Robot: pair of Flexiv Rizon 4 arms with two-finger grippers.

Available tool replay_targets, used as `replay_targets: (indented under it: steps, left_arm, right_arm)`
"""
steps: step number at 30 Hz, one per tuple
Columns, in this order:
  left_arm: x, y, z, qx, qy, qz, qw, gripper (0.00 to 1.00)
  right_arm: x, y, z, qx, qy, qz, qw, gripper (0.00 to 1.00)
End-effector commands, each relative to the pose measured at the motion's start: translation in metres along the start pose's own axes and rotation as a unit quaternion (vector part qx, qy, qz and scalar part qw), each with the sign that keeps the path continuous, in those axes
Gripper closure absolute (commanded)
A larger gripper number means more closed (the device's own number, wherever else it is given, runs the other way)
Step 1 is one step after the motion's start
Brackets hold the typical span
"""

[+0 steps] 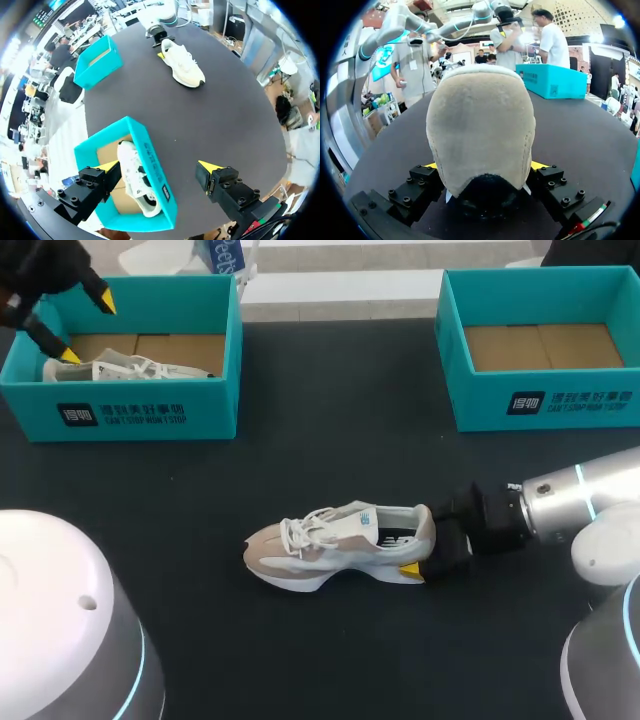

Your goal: Take the shoe out of the shoebox, open the shoe tongue, remove and reinsert the insole, then place the shoe into the shoebox

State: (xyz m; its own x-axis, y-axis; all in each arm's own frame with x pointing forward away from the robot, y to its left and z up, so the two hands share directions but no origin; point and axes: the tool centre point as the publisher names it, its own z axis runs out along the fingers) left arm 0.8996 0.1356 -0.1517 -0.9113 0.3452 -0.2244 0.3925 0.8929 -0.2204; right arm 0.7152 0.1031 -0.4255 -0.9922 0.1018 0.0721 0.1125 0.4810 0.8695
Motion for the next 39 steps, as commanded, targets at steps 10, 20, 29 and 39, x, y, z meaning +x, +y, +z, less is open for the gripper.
replay_targets:
  steps: [10,20,29,39]
  left_arm:
    - [-0.008,-0.092,0.051,-0.077,-0.04,-0.278,0.957,0.0]
    - [0.011,-0.134,0.08,-0.112,-0.011,-0.349,0.93,0.0]
    - [0.011,-0.134,0.08,-0.112,-0.011,-0.349,0.93,0.0]
    - [0.011,-0.134,0.08,-0.112,-0.011,-0.349,0.93,0.0]
  right_arm:
    - [-0.001,-0.007,0.01,0.001,0.0,0.001,1.0,1.0]
    - [-0.001,-0.007,0.01,0.001,0.0,0.001,1.0,1.0]
    - [-0.001,-0.007,0.01,0.001,0.0,0.001,1.0,1.0]
    - [-0.001,-0.007,0.01,0.001,0.0,0.001,1.0,1.0]
